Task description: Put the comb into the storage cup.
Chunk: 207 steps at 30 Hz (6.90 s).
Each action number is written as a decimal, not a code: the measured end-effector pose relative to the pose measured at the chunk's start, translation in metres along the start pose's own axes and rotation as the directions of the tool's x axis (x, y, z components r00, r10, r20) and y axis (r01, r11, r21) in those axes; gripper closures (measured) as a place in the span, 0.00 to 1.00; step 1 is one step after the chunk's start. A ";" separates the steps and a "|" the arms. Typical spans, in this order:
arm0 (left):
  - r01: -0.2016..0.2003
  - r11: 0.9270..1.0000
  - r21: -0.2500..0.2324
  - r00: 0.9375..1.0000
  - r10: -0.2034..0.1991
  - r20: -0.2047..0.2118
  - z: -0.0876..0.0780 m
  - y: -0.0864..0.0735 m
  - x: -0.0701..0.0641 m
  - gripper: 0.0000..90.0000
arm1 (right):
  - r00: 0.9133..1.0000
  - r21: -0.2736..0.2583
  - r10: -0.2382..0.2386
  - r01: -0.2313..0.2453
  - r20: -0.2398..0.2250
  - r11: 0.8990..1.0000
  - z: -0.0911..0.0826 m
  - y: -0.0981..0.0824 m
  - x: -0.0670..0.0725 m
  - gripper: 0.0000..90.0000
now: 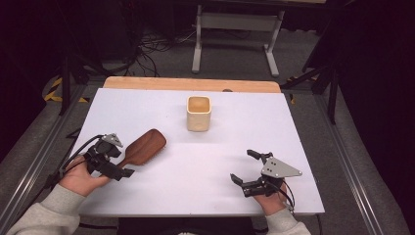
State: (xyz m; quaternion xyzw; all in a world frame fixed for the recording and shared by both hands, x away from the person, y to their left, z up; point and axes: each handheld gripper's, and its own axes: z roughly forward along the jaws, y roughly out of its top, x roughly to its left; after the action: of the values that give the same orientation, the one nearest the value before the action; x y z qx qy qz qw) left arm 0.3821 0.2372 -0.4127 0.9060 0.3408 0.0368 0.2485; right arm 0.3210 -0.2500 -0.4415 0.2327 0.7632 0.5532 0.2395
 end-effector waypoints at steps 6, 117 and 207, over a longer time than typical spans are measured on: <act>0.019 1.000 -0.018 1.000 -0.020 -0.021 0.002 -0.002 0.007 0.00 | 1.000 -0.002 0.003 -0.003 0.001 1.000 -0.001 0.000 0.000 0.03; -0.160 0.827 -0.539 0.984 0.092 -0.150 0.006 -0.003 -0.069 0.80 | 0.993 0.030 -0.040 0.044 -0.112 0.999 0.035 0.063 0.002 0.05; -0.206 0.805 -0.556 0.978 0.160 -0.130 0.030 0.004 -0.088 0.77 | 0.901 0.112 0.050 -0.002 -0.430 0.994 0.111 0.150 0.048 0.68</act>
State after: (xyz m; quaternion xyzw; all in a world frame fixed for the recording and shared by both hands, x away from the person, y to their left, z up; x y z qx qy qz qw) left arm 0.3242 0.1664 -0.4278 0.8177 0.2347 0.1948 0.4882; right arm 0.3658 -0.0969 -0.3335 0.1270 0.8232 0.5517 0.0439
